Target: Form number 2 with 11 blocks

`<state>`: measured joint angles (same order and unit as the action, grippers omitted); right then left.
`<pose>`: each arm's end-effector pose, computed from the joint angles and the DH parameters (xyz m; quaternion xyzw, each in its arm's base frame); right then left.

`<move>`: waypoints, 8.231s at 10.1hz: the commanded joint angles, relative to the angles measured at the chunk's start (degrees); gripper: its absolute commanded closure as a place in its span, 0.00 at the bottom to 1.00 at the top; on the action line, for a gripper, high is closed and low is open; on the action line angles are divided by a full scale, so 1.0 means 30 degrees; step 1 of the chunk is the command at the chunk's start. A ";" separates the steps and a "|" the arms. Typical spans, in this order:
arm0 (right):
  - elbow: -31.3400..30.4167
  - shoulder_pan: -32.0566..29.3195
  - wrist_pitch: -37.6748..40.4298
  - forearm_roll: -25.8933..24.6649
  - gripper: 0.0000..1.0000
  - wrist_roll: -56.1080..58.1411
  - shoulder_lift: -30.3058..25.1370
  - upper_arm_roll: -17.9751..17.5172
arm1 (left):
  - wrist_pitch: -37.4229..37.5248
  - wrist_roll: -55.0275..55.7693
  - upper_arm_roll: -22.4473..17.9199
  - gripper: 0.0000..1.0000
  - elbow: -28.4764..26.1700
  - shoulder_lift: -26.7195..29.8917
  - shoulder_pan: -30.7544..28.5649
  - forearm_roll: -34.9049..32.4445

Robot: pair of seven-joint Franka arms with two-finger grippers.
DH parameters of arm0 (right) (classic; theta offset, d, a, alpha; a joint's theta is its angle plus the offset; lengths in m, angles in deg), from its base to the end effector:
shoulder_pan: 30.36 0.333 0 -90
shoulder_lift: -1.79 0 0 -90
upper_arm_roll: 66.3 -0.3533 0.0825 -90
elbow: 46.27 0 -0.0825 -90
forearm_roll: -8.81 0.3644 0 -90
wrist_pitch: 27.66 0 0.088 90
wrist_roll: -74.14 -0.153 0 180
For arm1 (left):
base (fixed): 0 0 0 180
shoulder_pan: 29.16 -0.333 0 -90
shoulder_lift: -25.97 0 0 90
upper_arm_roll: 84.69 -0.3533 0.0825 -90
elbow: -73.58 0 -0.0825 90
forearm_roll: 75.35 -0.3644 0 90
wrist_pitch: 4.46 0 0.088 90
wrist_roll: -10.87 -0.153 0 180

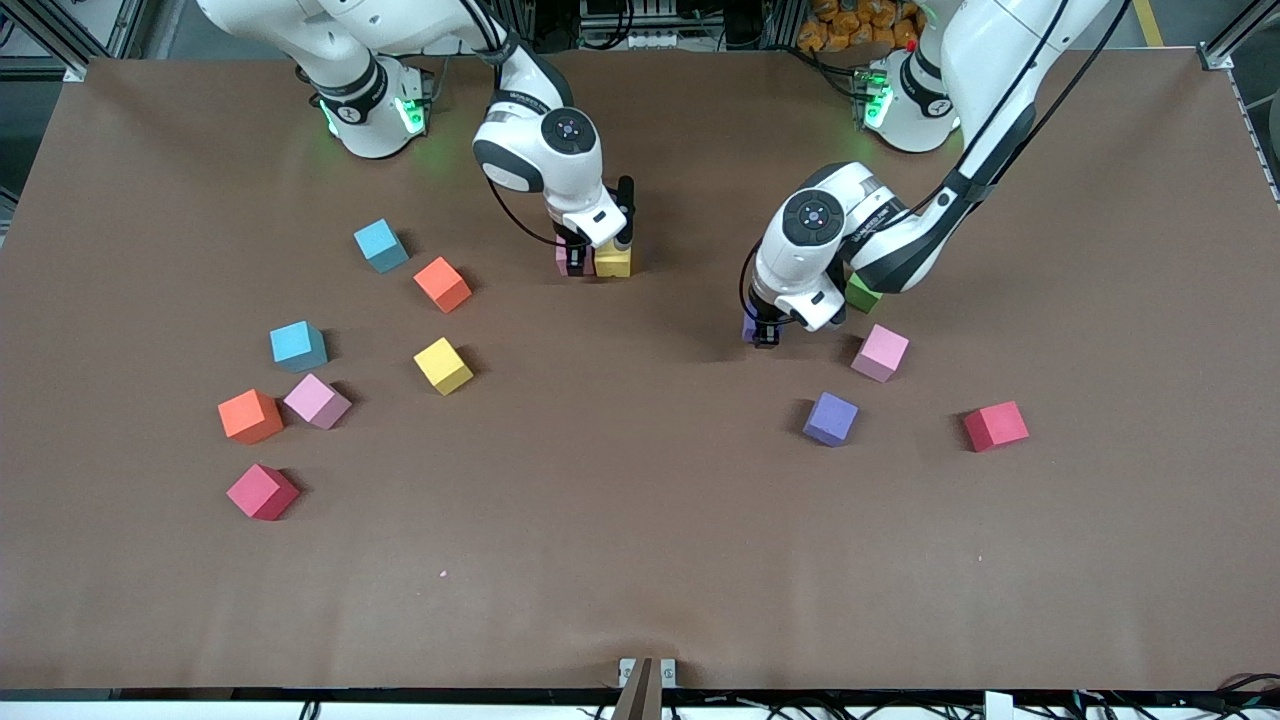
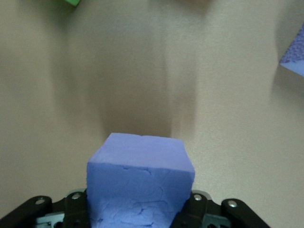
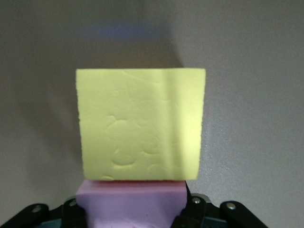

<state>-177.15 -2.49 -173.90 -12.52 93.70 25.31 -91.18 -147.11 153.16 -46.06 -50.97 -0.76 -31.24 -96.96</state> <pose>0.3120 0.4165 0.1867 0.7111 0.7019 -0.0349 0.0216 0.4527 -0.3278 0.2207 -0.7004 -0.7130 0.0313 0.0059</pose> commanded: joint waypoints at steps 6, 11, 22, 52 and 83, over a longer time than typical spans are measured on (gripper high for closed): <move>0.0474 0.0376 -0.0060 -0.0449 0.34 -0.0748 0.0537 0.0676 | 0.0699 0.2609 0.1098 1.00 -0.0262 0.0355 -0.0099 -0.0355; 0.0474 0.0347 0.0231 -0.0391 0.00 -0.0837 0.0042 0.0618 | 0.0879 0.3224 0.1507 1.00 -0.0262 0.0354 -0.0099 -0.0238; 0.0064 -0.2949 0.6789 0.2185 0.00 0.4512 -0.6428 0.0325 | 0.0879 0.8405 0.1861 1.00 0.1519 -0.2393 0.4787 -0.0559; 0.2760 -0.5951 0.0904 0.4004 0.00 -0.2918 -0.0782 0.3577 | 0.8050 0.5029 0.2030 0.00 0.5685 -0.0819 0.4309 -0.0121; 0.6155 -0.1241 0.4569 0.7103 0.70 -1.2224 -0.0374 0.3020 | 0.6006 -1.4705 -0.1978 0.00 0.9552 -0.4216 -0.1682 -0.1644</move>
<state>-161.10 -7.88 -160.87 5.93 60.66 22.54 -82.58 -130.11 108.42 -51.50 -21.89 -14.96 -36.64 -103.24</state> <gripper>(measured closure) 0.419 0.000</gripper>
